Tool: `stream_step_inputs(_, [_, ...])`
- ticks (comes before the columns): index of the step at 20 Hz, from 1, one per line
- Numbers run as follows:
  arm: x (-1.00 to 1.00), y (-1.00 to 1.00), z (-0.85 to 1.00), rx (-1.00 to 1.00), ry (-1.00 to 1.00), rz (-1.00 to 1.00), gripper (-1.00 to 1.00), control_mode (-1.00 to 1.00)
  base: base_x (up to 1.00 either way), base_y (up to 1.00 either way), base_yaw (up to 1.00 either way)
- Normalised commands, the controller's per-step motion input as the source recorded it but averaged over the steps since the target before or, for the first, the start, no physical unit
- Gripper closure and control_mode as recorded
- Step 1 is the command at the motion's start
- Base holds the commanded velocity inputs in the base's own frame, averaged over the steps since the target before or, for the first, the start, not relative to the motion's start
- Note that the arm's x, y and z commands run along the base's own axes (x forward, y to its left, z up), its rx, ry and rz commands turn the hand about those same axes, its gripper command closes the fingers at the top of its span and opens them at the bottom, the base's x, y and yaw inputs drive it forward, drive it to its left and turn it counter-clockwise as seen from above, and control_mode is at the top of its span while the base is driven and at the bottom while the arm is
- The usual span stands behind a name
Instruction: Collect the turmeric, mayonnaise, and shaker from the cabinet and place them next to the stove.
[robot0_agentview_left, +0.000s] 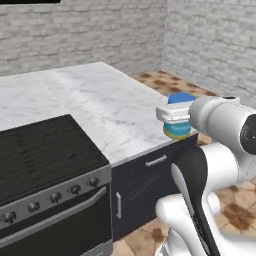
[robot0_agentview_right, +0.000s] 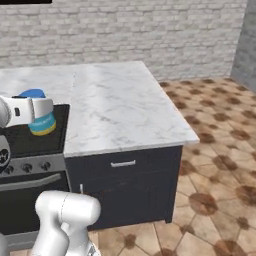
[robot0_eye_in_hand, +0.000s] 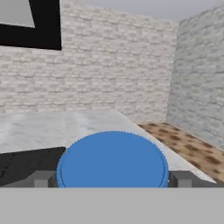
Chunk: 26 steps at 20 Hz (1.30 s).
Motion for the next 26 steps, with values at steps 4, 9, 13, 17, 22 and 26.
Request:
stream_step_inputs(4, [0.00,0.00,0.00,0.00,0.00,0.00,1.00,1.00,-0.03,0.83,0.36])
stream_step_inputs(9, [0.00,0.00,0.00,0.00,0.00,0.00,1.00,1.00,0.12,0.84,0.34])
stream_step_inputs(13, [0.00,0.00,0.00,0.00,0.00,0.00,1.00,1.00,0.22,0.81,0.32])
stream_step_inputs(17, [0.00,0.00,0.00,0.00,0.00,0.00,1.00,1.00,0.45,0.71,0.29])
stream_step_inputs(22, [0.00,0.00,0.00,0.00,0.00,0.00,1.00,1.00,0.63,0.43,0.24])
stream_step_inputs(26, [0.00,0.00,0.00,0.00,0.00,0.00,1.00,1.00,0.78,0.10,0.14])
